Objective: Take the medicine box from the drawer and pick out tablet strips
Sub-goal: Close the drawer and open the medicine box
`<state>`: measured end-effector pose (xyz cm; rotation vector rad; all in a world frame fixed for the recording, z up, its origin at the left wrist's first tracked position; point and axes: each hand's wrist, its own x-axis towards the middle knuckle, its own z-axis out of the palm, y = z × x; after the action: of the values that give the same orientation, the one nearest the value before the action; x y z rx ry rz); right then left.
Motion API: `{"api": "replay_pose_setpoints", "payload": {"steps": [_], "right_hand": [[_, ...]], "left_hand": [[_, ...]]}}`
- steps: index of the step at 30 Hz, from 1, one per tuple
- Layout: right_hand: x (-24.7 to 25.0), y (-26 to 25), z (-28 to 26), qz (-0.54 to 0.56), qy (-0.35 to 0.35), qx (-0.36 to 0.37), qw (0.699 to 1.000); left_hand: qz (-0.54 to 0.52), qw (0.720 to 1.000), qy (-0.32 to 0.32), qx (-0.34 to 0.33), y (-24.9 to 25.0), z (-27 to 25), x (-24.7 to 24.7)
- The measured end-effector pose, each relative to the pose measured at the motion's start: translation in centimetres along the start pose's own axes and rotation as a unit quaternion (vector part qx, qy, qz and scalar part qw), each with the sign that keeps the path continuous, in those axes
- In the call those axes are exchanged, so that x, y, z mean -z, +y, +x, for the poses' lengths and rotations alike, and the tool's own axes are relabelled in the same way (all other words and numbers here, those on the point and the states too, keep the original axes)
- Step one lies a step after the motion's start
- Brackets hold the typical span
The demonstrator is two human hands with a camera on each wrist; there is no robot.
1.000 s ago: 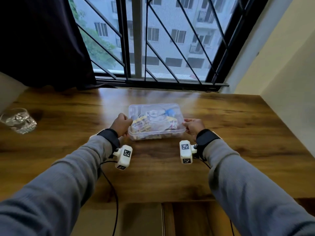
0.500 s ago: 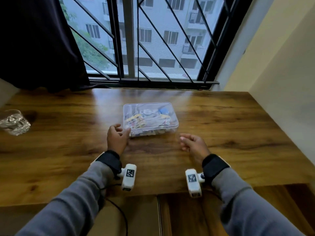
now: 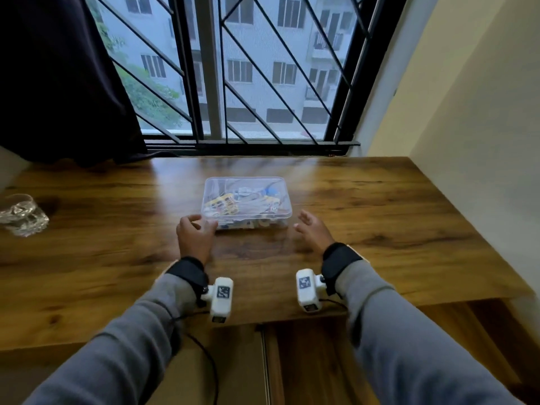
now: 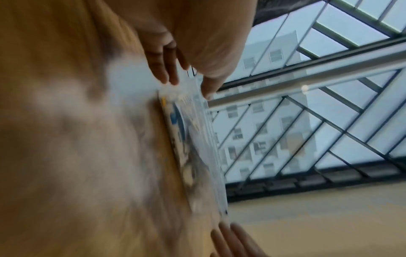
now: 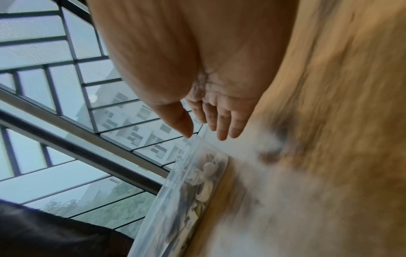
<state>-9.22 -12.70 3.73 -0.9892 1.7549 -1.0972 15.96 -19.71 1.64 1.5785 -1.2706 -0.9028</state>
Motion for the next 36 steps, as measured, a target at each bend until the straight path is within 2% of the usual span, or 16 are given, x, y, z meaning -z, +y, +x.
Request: {"api": "replay_pose_setpoints", "payload": {"steps": [1,2,4,5,7,10,12,16,17,19,20,22,25,29,32,36], "right_hand": [[1.0,0.1,-1.3,0.0,0.007,0.01,1.0],[2.2,0.5,-2.8,-0.001,0.008,0.024,1.0],[4.8,1.9,-7.0,-0.014,-0.006,0.056,0.998],[6.3,2.8,-9.5,-0.028,-0.012,0.064,0.997],[9.4,5.1,-14.3,-0.061,-0.019,0.06,0.996],[13.9,9.1,-20.9,-0.122,0.018,0.024,0.992],[16.4,11.8,-24.7,-0.138,0.047,-0.019,0.989],[19.5,15.7,-30.8,-0.134,0.065,-0.097,0.984],[19.9,16.3,-32.0,-0.128,0.058,-0.104,0.985],[20.3,17.3,-33.6,-0.131,0.026,-0.111,0.985],[20.3,17.7,-34.0,-0.14,0.013,-0.107,0.984],[20.3,18.5,-34.3,-0.153,0.014,-0.082,0.985],[20.3,19.1,-33.8,-0.145,0.035,-0.048,0.988],[20.6,19.8,-32.9,-0.164,0.022,-0.003,0.986],[20.6,20.2,-31.8,-0.184,0.024,0.067,0.98],[20.4,20.7,-29.4,-0.246,0.028,0.176,0.953]], "left_hand": [[0.002,0.999,-0.007,-0.039,0.3,-2.2,-0.2],[0.004,0.996,-0.043,-0.082,0.6,-4.7,-0.7],[0.022,0.971,-0.178,-0.159,0.9,-10.1,-1.6],[0.038,0.947,-0.268,-0.176,0.8,-12.7,-2.3],[0.093,0.87,-0.438,-0.208,1.3,-17.8,-3.9],[0.139,0.738,-0.592,-0.293,1.8,-24.5,-6.7],[0.172,0.664,-0.649,-0.33,1.9,-28.2,-8.6],[0.254,0.564,-0.705,-0.346,2.4,-33.9,-10.9],[0.275,0.543,-0.712,-0.351,2.3,-34.9,-11.3],[0.3,0.52,-0.716,-0.357,2.1,-36.1,-11.8],[0.309,0.514,-0.716,-0.356,1.9,-36.6,-12.0],[0.315,0.525,-0.715,-0.338,1.4,-37.1,-12.4],[0.294,0.568,-0.712,-0.292,0.9,-36.8,-12.6],[0.281,0.608,-0.689,-0.277,0.9,-36.2,-12.5],[0.282,0.644,-0.632,-0.327,1.0,-35.5,-12.4],[0.303,0.676,-0.507,-0.44,0.6,-33.8,-12.1]]}}
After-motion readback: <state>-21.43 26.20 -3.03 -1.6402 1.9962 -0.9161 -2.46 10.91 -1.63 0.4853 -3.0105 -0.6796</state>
